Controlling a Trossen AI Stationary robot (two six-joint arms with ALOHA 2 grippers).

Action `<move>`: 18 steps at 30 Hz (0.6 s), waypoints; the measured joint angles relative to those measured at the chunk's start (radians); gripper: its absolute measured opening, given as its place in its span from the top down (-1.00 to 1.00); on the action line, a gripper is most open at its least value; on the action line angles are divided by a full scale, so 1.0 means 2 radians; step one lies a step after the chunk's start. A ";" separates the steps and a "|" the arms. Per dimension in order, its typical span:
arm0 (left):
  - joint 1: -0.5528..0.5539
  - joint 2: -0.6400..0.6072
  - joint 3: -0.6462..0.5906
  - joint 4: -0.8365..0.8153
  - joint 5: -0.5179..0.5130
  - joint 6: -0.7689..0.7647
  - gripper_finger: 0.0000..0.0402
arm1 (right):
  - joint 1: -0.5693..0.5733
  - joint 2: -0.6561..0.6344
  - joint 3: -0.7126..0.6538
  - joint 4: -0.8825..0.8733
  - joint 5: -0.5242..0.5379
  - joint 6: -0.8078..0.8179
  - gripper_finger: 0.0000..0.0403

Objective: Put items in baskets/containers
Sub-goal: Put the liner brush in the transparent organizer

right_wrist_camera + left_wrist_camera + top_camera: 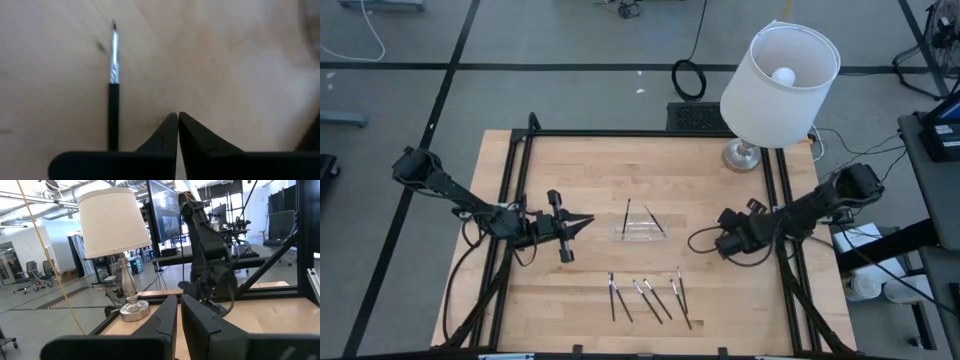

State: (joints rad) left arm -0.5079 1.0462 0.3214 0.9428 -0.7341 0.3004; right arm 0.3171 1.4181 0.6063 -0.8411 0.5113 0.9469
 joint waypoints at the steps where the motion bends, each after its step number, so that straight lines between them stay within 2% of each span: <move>1: 0.000 0.000 0.000 0.000 0.000 0.000 0.82 | -0.010 0.000 -0.011 0.016 -0.007 -0.011 0.98; 7: 0.000 0.000 0.000 0.000 0.000 0.002 0.82 | -0.044 -0.002 -0.047 0.062 -0.032 -0.072 0.99; 18: 0.000 0.000 0.000 0.000 0.000 0.002 0.82 | -0.017 -0.003 -0.048 0.075 -0.038 -0.068 0.99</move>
State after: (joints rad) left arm -0.5079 1.0462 0.3214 0.9428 -0.7341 0.3038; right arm 0.2838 1.4128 0.5102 -0.6921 0.4346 0.8118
